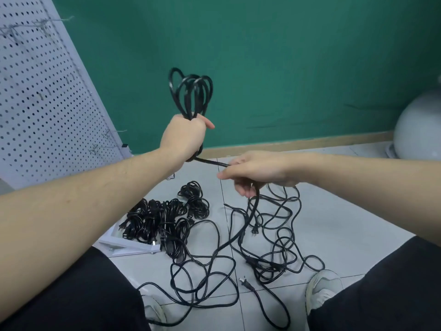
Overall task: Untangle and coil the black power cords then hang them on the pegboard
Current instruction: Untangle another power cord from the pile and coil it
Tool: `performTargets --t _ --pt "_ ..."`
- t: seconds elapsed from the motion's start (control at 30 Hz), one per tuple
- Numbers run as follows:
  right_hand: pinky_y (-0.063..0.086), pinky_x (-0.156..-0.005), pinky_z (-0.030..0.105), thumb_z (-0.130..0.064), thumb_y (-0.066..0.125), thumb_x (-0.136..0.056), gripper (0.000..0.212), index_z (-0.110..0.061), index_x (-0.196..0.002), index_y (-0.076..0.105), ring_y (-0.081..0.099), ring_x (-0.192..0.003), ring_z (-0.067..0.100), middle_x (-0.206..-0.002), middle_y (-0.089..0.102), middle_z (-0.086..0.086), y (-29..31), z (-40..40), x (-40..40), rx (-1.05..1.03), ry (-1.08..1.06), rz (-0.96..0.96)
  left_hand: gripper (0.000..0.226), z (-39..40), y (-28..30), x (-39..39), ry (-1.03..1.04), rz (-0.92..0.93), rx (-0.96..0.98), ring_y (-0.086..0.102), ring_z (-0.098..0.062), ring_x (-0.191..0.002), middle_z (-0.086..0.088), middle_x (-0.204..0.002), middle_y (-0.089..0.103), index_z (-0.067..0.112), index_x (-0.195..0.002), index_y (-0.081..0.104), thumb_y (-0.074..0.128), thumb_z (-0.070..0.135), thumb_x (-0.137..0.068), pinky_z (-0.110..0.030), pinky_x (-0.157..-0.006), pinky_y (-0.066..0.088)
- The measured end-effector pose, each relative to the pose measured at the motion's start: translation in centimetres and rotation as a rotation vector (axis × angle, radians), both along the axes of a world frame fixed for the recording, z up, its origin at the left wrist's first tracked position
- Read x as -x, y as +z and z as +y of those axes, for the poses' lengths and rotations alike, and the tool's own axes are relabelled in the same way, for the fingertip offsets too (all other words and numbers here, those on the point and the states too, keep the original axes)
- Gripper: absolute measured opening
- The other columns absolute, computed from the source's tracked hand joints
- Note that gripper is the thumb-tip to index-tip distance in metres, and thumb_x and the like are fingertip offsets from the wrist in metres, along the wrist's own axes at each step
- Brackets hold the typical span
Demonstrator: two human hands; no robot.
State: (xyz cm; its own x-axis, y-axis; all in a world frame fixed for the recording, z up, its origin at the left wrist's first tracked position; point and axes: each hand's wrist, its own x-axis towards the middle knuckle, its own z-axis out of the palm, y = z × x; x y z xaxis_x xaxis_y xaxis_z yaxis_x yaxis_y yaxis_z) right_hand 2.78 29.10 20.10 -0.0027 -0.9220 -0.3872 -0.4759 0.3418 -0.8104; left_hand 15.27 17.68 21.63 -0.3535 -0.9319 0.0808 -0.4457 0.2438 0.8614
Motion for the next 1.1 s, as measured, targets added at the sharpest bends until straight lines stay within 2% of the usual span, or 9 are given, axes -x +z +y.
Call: performTargets --t 0.1,0.23,0.33,0.43,0.57,0.63,0.83,0.97,1.1 --pt "0.061 -0.077 0.041 -0.028 0.059 -0.099 0.027 -0.016 -0.076 0.056 0.053 -0.055 0.018 -0.055 0.039 -0.002 1.0 0.0 1.0 0.128 -0.16 -0.196 0.039 -0.6 0.4 -0.6 -0.053 -0.168 0.05 0.043 -0.018 -0.053 0.01 -0.051 0.045 0.033 -0.088 0.075 0.04 0.015 -0.089 -0.03 -0.054 0.032" --pt "0.035 -0.049 0.021 -0.018 0.062 -0.097 0.013 -0.016 -0.084 0.066 0.032 -0.055 0.011 -0.061 0.036 -0.007 1.4 0.2 2.0 0.241 -0.191 -0.258 0.024 -0.3 0.2 -1.1 -0.173 -0.265 -0.078 0.033 -0.012 -0.034 0.013 -0.034 0.034 0.027 -0.086 0.073 0.051 0.024 -0.096 -0.02 -0.039 0.024" --pt "0.033 -0.046 0.021 -0.019 0.065 -0.097 0.012 -0.02 -0.089 0.073 0.041 -0.052 0.012 -0.063 0.048 -0.004 1.3 0.6 2.7 0.337 -0.191 -0.166 0.027 0.4 -0.6 -0.7 -0.256 -0.259 -0.186 0.032 -0.014 -0.037 0.006 -0.046 0.038 0.018 -0.073 0.068 0.065 0.037 -0.093 -0.021 -0.044 0.025" --pt "0.049 -0.048 0.028 -0.019 0.074 -0.09 0.015 -0.016 -0.077 0.067 0.051 -0.046 0.019 -0.052 0.046 0.002 2.0 0.5 3.8 0.431 -0.331 -0.129 0.027 1.3 -0.4 -0.5 -0.334 -0.235 -0.208 0.04 -0.014 -0.045 0.003 -0.057 0.041 0.033 -0.093 0.08 0.058 0.049 -0.096 -0.026 -0.055 0.035" --pt "0.033 -0.048 0.024 -0.022 0.08 -0.084 0.044 -0.023 -0.057 0.045 0.034 -0.047 0.015 -0.053 0.038 -0.001 2.6 0.6 5.6 0.327 -0.359 -0.105 0.07 2.9 -0.1 -0.5 -0.464 -0.287 -0.258 0.057 -0.012 -0.075 0.003 -0.087 0.058 0.038 -0.092 0.082 0.038 0.091 -0.079 -0.041 -0.105 0.043" --pt "0.025 -0.05 0.022 -0.017 0.073 -0.089 0.04 -0.021 -0.064 0.043 0.03 -0.053 0.011 -0.057 0.037 -0.005 2.9 0.6 5.8 0.283 -0.323 -0.235 0.081 3.3 -0.3 -0.4 -0.511 -0.271 -0.291 0.056 -0.009 -0.072 0.003 -0.09 0.057 0.035 -0.092 0.082 0.032 0.095 -0.068 -0.033 -0.095 0.039" --pt "0.035 -0.065 0.019 -0.019 0.068 -0.094 0.017 -0.021 -0.078 0.062 0.048 -0.062 0.001 -0.073 0.06 -0.012 3.2 0.4 5.0 0.49 -0.354 -0.309 0.045 2.8 -1.1 -0.4 -0.542 -0.151 -0.353 0.037 -0.022 -0.058 -0.006 -0.084 0.051 0.015 -0.086 0.074 0.078 0.055 -0.064 -0.028 -0.053 0.028" --pt "0.044 -0.075 0.012 -0.033 0.069 -0.095 0.009 -0.03 -0.087 0.066 0.059 -0.078 -0.007 -0.083 0.067 -0.021 2.6 -0.1 3.5 0.695 -0.457 0.004 0.026 3.8 -1.4 -0.2 -0.643 0.028 -0.456 0.037 -0.015 -0.054 -0.001 -0.082 0.062 0.02 -0.078 0.076 0.052 0.028 -0.069 -0.025 -0.049 0.035" --pt "0.054 -0.085 0.039 -0.047 0.064 -0.095 0.031 -0.031 -0.109 0.042 0.06 -0.079 0.019 -0.09 0.062 0.001 1.4 -0.4 2.1 0.684 -0.507 0.029 0.038 4.8 -1.7 0.3 -0.681 0.097 -0.564 0.04 -0.014 -0.053 -0.008 -0.078 0.058 0.016 -0.071 0.068 0.034 0.005 -0.085 -0.026 -0.049 0.039"
